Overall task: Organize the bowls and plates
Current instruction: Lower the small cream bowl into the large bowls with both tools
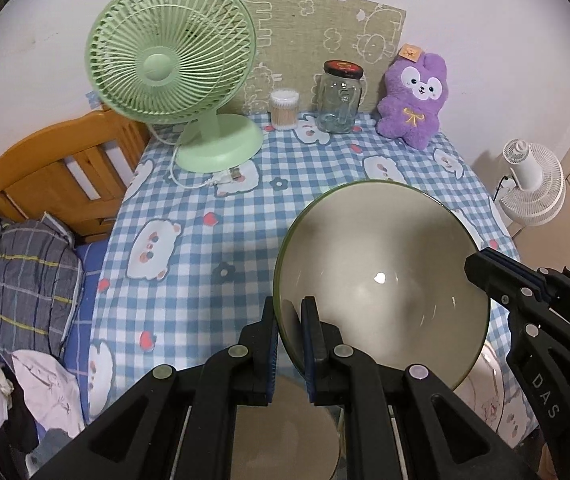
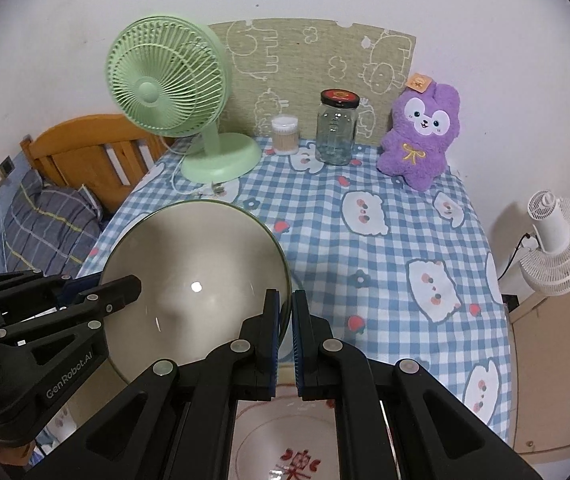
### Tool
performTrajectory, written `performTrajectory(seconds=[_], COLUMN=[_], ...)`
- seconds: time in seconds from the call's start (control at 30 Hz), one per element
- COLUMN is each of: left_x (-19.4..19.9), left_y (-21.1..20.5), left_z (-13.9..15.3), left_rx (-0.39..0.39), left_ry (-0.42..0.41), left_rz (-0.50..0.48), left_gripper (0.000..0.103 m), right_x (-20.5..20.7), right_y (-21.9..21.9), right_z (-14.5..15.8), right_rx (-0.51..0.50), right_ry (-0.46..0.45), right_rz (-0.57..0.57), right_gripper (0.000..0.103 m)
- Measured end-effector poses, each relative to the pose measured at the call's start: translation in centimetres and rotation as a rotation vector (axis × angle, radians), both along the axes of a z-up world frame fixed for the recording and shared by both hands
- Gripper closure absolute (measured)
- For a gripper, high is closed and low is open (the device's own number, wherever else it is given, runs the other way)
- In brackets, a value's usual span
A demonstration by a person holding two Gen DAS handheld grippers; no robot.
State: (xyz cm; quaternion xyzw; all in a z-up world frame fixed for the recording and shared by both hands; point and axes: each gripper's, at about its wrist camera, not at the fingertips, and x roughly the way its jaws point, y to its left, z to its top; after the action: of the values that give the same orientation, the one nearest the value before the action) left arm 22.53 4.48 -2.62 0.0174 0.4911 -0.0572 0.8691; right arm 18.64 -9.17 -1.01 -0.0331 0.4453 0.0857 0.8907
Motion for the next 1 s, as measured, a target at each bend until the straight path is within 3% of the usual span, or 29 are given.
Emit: performTrajectory(seconds=[0.53,1.0], left_x=[-5.2,-7.2], left_y=[2.3,4.0], left_z=[-0.2,1.4], left_rx=[-0.001,-0.012], left_ry=[-0.022,-0.046], left_rz=[0.044,0.071], left_gripper=[0.095,0.095], right_x=[-4.7,-6.4], right_y=[2.4,3.9], right_z=[0.4,1.7], right_rx=[-0.01,-0.004], right_ry=[-0.028,-0.048], right_rz=[0.046,0.084], right_gripper=[0.095,0.095])
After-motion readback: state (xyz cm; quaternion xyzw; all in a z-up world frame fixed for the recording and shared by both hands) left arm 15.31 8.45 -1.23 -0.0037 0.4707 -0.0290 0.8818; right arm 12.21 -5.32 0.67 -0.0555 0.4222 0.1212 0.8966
